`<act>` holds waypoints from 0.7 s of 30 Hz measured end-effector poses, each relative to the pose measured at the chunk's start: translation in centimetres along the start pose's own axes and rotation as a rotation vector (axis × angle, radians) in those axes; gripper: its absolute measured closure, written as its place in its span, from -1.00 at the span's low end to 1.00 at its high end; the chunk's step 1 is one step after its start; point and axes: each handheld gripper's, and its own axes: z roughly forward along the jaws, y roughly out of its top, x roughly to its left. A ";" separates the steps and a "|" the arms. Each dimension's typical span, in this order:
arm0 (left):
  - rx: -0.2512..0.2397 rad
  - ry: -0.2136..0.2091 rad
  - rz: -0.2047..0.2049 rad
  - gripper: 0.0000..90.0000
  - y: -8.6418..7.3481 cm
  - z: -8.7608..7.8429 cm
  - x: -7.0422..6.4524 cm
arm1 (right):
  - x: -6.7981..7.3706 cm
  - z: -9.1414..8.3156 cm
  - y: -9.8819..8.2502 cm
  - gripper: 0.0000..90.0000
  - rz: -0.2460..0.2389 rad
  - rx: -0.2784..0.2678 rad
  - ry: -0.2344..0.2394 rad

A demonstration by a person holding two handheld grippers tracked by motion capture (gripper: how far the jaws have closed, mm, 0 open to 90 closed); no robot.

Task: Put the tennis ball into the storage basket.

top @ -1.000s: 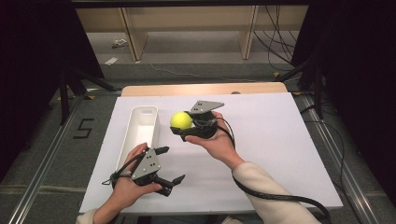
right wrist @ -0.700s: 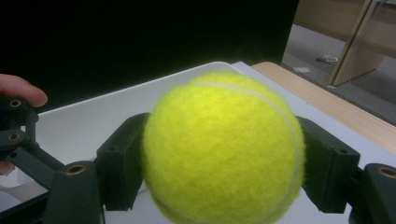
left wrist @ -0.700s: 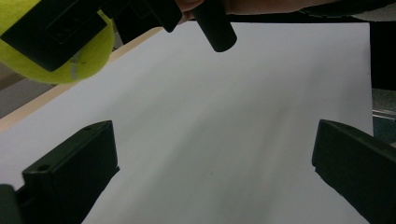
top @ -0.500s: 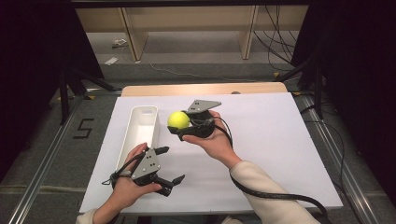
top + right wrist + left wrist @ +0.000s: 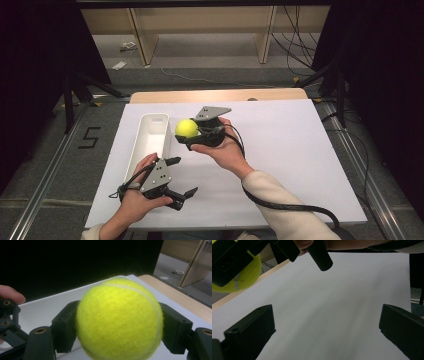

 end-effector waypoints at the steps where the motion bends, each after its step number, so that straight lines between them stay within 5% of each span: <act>1: 0.000 0.000 0.002 -1.00 0.0 0.0 0.0 | 0.0 0.1 0.1 -0.41 0.000 0.002 0.001; 21: 0.005 -0.002 0.011 -1.00 0.0 0.0 -0.1 | 0.2 0.4 0.5 -0.41 -0.004 0.006 0.005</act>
